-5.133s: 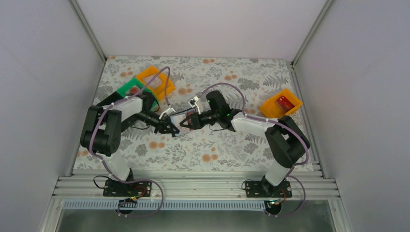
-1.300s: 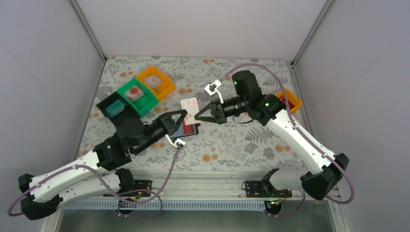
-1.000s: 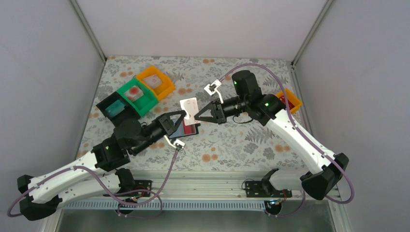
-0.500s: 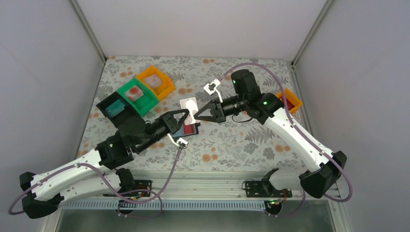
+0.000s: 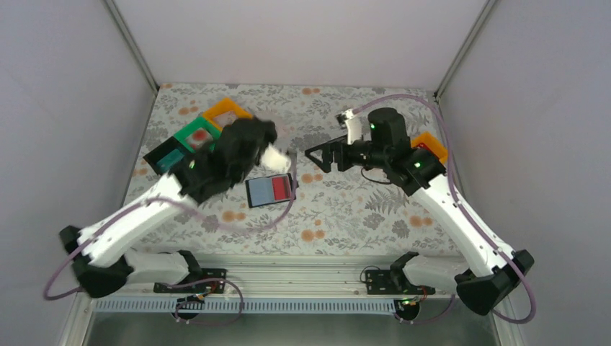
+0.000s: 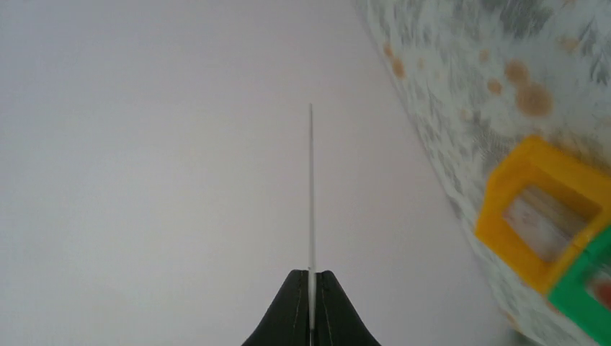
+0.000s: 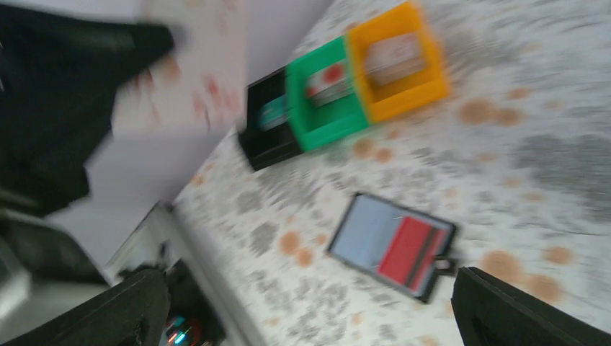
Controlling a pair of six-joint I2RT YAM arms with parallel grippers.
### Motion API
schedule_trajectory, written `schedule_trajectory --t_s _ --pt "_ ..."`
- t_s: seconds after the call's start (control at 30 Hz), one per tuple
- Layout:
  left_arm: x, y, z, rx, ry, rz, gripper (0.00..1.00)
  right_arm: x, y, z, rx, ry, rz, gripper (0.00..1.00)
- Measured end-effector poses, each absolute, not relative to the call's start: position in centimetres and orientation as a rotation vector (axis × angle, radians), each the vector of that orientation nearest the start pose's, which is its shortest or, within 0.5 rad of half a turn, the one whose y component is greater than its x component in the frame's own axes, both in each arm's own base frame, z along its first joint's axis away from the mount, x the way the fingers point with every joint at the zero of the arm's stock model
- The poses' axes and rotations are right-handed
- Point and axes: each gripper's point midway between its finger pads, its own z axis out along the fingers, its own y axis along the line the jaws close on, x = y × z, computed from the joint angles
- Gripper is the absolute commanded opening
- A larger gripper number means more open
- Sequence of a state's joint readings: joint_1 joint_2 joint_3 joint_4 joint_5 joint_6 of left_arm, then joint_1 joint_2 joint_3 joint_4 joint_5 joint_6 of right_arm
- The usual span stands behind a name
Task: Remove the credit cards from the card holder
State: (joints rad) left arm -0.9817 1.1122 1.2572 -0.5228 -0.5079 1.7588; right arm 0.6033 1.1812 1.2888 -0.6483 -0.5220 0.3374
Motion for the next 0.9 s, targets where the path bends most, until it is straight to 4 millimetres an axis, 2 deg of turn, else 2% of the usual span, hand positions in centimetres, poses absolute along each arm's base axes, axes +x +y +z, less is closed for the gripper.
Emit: schedule_trajectory --t_s 0.1,0.2,0.3,0.4,0.47,0.6,0.8,0.9 --pt "31.8 -22.1 37.2 1.827 1.110 0.997 0.02 26.0 24.1 32.6 -0.471 2.149 0.928 0.99" --pt "37.6 -18.9 36.4 1.732 1.480 0.964 0.02 27.7 22.0 31.2 -0.357 2.177 0.795 0.99" --pt "43.1 -14.7 34.3 1.582 1.819 0.913 0.02 28.7 20.5 28.9 -0.289 2.225 0.700 0.99" --pt "46.6 -10.5 30.2 1.481 2.073 0.886 0.02 29.2 19.7 27.5 -0.255 2.255 0.650 0.99" --pt "48.7 -8.4 27.3 1.426 2.204 0.863 0.02 29.4 19.3 27.2 -0.244 2.261 0.634 0.99" --pt "52.5 -6.7 22.5 1.344 2.332 0.812 0.02 29.7 18.8 26.2 -0.240 2.269 0.606 0.99" --pt "54.7 -6.5 16.3 1.313 2.435 0.769 0.02 30.8 18.4 24.2 -0.236 2.316 0.568 0.99" --pt "55.5 -7.1 15.0 1.235 2.463 0.723 0.02 31.3 18.3 23.3 -0.234 2.332 0.555 0.99"
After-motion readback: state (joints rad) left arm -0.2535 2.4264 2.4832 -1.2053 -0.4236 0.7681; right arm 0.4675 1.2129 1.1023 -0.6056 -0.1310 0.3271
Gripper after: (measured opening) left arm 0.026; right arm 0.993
